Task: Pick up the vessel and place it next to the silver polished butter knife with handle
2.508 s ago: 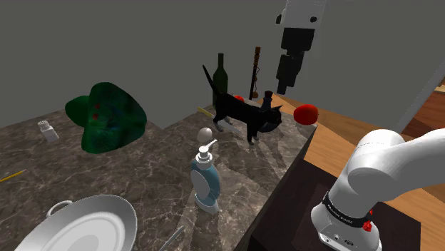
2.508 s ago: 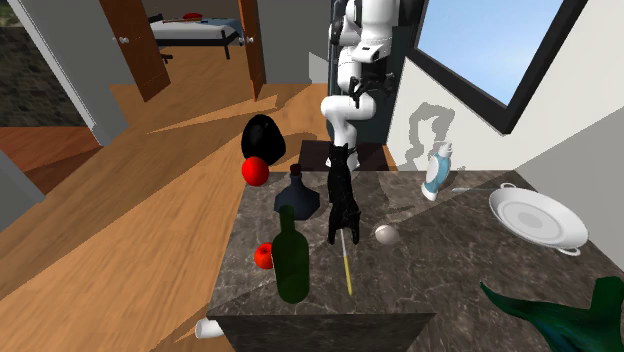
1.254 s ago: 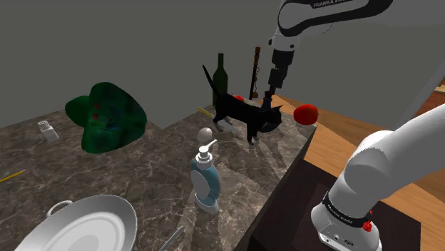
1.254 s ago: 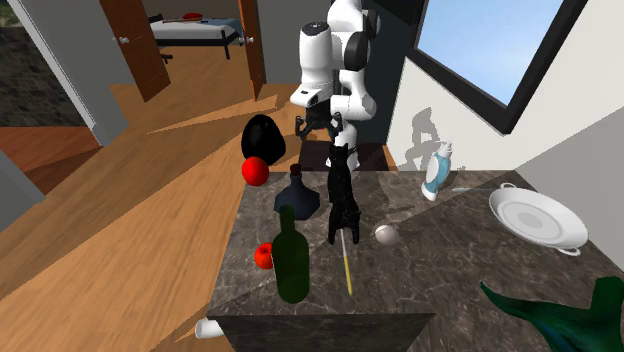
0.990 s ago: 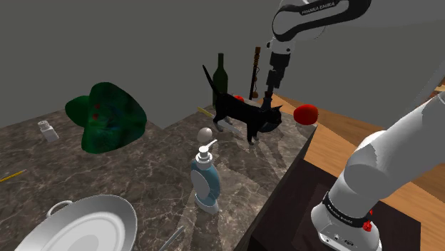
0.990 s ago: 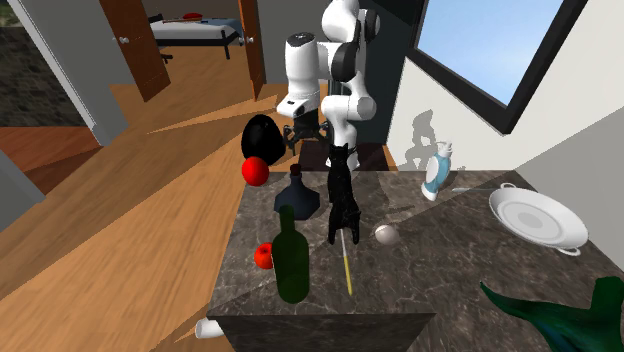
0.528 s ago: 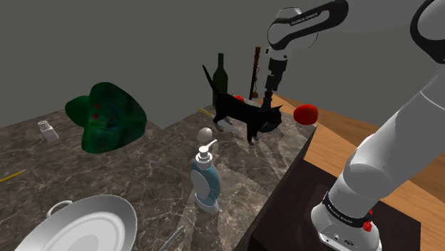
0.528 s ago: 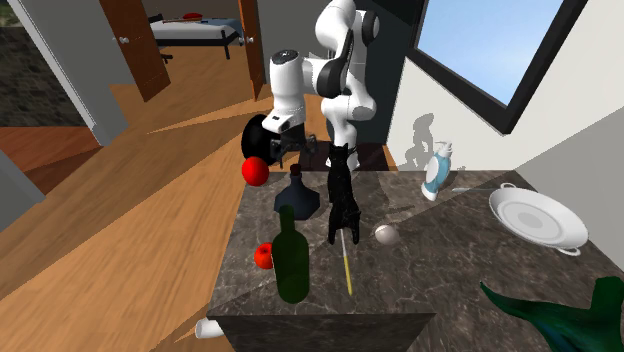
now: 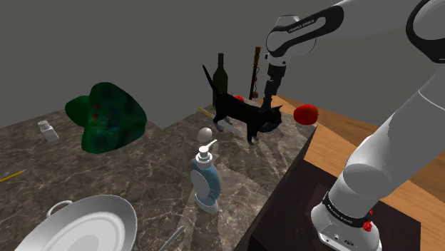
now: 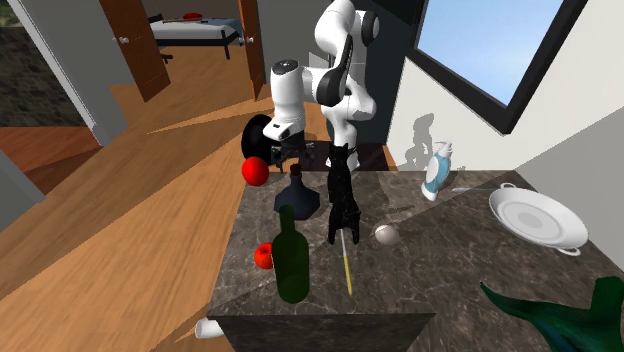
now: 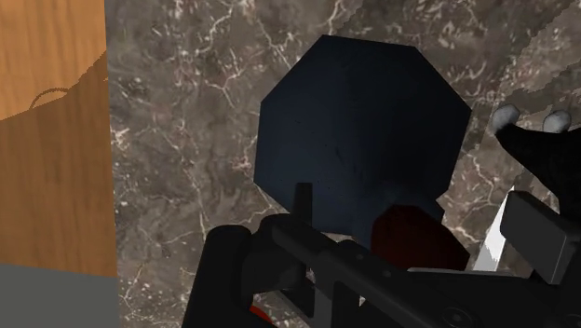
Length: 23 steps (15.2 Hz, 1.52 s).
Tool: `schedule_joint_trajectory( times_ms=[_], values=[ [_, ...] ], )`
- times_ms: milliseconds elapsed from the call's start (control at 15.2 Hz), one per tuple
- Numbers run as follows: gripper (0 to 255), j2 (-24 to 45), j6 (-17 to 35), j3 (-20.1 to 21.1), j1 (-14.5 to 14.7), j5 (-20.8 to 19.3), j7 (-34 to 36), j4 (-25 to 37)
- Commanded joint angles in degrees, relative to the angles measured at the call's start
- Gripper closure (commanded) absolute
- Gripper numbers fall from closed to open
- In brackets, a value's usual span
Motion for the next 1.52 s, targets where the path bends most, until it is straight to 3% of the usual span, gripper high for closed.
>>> schedule_joint_trajectory(
  times_ms=[0,132,198,792,1452],
  values=[
    [0,0.01,0.05,-0.01,-0.01,0.00,-0.02,-0.03],
    [0,0.01,0.04,-0.01,-0.01,0.00,-0.01,-0.02],
    [255,0.01,0.04,-0.01,-0.01,0.00,-0.01,-0.02],
    [255,0.01,0.05,-0.01,-0.01,0.00,-0.02,-0.03],
    [255,-1.74,-7.71,0.42,0.08,-0.34,0.48,6.04]
  ],
)
